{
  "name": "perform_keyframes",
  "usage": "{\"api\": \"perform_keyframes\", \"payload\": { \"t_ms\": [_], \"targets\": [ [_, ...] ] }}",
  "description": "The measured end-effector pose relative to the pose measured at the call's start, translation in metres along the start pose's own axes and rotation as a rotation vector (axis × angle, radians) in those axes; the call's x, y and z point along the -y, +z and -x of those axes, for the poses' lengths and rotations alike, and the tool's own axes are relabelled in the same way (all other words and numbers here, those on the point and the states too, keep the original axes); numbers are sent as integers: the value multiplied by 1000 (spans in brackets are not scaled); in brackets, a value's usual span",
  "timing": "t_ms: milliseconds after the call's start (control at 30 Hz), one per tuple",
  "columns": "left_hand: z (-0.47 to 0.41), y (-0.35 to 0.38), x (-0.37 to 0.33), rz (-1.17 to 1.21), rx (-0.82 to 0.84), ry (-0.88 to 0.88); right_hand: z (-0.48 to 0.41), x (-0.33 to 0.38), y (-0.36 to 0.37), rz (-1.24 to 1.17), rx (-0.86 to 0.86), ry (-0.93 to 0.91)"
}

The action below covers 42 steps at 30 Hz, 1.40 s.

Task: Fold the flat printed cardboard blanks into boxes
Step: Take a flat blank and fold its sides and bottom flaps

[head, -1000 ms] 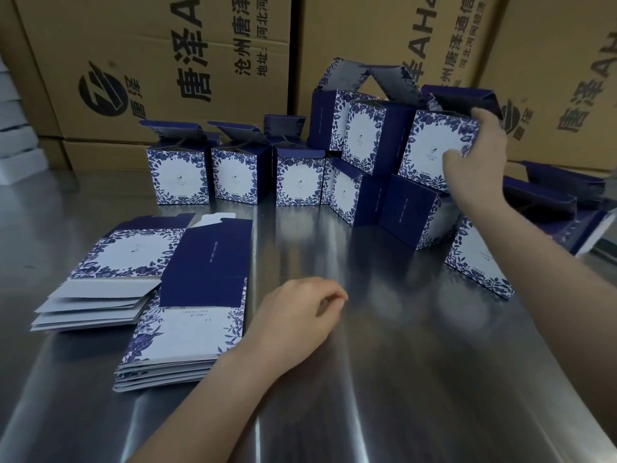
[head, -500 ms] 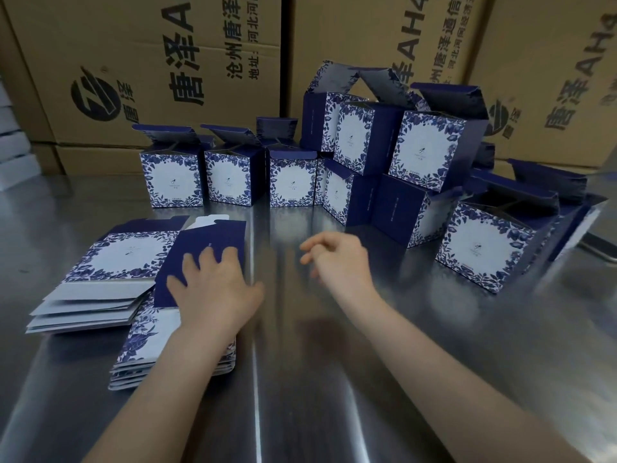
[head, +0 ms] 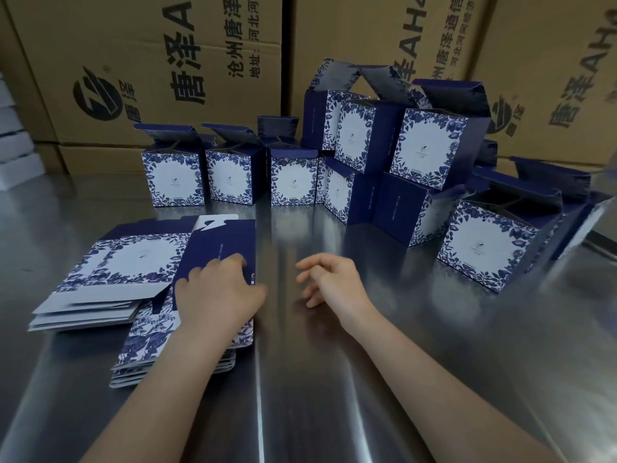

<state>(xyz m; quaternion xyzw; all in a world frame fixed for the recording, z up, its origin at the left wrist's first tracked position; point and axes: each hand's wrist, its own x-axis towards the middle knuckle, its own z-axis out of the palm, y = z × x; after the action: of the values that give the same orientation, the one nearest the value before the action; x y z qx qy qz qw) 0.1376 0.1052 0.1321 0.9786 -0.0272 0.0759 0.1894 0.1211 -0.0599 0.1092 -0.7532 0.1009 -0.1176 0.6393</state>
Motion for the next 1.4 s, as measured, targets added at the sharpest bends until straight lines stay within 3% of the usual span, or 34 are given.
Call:
{"api": "perform_keyframes", "payload": {
  "t_ms": [500, 667, 800, 1100, 1267, 1400],
  "targets": [
    [27, -3, -33, 216, -225, 240, 5, 9, 9, -577, 389, 233],
    [33, 6, -38, 281, -216, 405, -2, 5, 3, -704, 282, 192],
    [25, 13, -33, 400, -195, 430, -7, 5, -8, -728, 229, 127],
    [2, 14, -17, 514, -308, 168, -12, 18, -25, -577, -107, -115],
    [-5, 7, -11, 818, -337, 64, -12, 26, -36, -487, -238, -302],
    [-13, 2, -4, 1015, -266, 54, -10, 31, -43, -504, -243, -374]
  ]
}}
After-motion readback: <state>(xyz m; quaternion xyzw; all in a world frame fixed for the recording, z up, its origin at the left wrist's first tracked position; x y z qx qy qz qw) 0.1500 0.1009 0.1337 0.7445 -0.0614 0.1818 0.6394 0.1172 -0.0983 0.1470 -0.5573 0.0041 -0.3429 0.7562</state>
